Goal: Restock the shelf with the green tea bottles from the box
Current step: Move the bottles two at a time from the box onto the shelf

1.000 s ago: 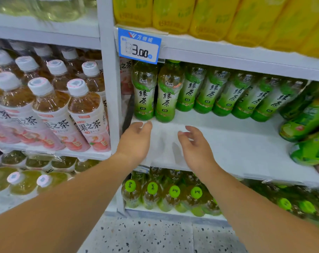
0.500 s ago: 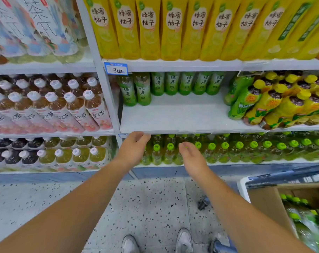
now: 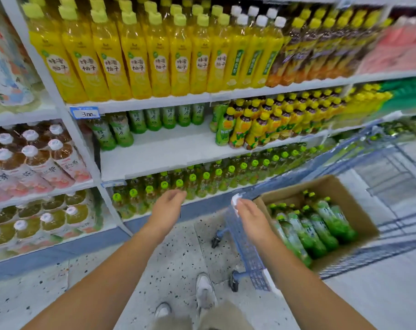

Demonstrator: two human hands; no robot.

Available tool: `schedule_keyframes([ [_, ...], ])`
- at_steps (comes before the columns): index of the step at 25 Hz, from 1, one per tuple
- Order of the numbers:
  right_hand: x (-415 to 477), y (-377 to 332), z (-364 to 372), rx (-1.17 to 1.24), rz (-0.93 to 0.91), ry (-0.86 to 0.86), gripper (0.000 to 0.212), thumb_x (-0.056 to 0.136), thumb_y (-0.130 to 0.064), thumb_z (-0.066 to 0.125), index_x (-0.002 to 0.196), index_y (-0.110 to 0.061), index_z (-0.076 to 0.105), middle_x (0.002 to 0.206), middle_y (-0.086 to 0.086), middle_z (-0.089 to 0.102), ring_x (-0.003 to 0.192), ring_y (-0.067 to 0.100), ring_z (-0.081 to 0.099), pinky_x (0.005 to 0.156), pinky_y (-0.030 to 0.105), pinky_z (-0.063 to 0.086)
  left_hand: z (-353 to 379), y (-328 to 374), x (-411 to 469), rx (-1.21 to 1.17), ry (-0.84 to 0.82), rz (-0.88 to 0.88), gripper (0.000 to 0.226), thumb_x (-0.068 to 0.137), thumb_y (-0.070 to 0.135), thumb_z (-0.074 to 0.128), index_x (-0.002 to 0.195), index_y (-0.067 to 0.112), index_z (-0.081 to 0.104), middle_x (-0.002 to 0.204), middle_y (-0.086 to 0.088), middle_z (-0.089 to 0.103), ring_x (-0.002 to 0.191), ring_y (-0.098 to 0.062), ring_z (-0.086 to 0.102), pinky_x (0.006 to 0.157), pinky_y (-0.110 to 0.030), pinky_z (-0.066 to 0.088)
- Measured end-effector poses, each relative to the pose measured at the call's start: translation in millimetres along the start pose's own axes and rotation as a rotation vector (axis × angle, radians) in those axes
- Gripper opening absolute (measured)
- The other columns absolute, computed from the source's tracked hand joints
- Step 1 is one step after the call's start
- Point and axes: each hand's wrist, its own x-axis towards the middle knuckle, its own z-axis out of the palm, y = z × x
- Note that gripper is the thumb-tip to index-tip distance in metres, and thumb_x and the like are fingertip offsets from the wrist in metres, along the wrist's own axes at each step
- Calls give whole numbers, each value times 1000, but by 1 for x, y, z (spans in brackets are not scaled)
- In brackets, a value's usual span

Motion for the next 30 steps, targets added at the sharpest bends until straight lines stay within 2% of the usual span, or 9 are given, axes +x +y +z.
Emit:
schedule_keyframes([
  [6,-67,21,-48,89,77,210,50,102,-51,43,143,-24,48,123,-10,50,111,10,47,91,29,35,64,13,-36,153,-209,133,52,95,53,51,138,25,55,137,7,54,114,-12,50,90,-34,39],
  [9,-93,40,-77,118,93,299,48,101,-51,44,141,-23,50,110,-10,52,98,8,51,88,31,35,97,19,-54,195,-297,162,57,92,57,52,138,24,55,137,6,54,112,-13,51,89,-34,38],
  [11,-108,54,-100,127,100,363,48,101,-52,45,139,-23,50,105,-10,52,90,2,51,89,32,37,121,24,-68,214,-367,171,63,86,63,53,138,27,55,133,9,55,105,-8,52,87,-33,38],
  [13,-117,67,-121,146,116,391,49,99,-56,45,138,-26,50,112,-11,52,95,5,51,90,32,37,145,27,-77,202,-415,174,67,81,67,53,136,29,56,122,19,57,95,6,52,83,-29,37],
  [15,-118,79,-143,132,135,402,55,95,-61,45,138,-27,50,122,-10,54,105,9,51,91,32,38,171,32,-82,205,-438,173,75,73,74,52,135,31,56,114,25,55,93,10,50,80,-28,39],
  [18,-118,110,-188,74,141,398,62,93,-63,44,144,-28,47,137,-8,53,113,9,49,95,32,38,226,39,-84,257,-482,179,86,65,80,50,136,31,55,122,13,56,105,-8,54,85,-35,44],
  [20,-112,134,-222,38,153,383,58,97,-59,44,145,-26,46,142,-4,53,113,9,48,94,30,37,263,45,-88,243,-516,173,84,70,77,51,140,29,51,125,12,53,110,-11,51,86,-36,42],
  [25,-74,180,-310,-34,203,340,58,98,-57,45,145,-23,47,138,-2,57,109,11,51,91,30,38,359,50,-87,245,-463,130,69,88,65,54,144,25,46,132,10,54,107,-10,50,84,-30,37],
  [30,-24,217,-370,-116,234,232,53,100,-54,43,143,-24,48,134,-2,58,107,12,51,91,29,37,432,32,-74,284,-462,37,74,90,65,51,148,22,40,144,4,50,113,-13,52,94,-35,43],
])
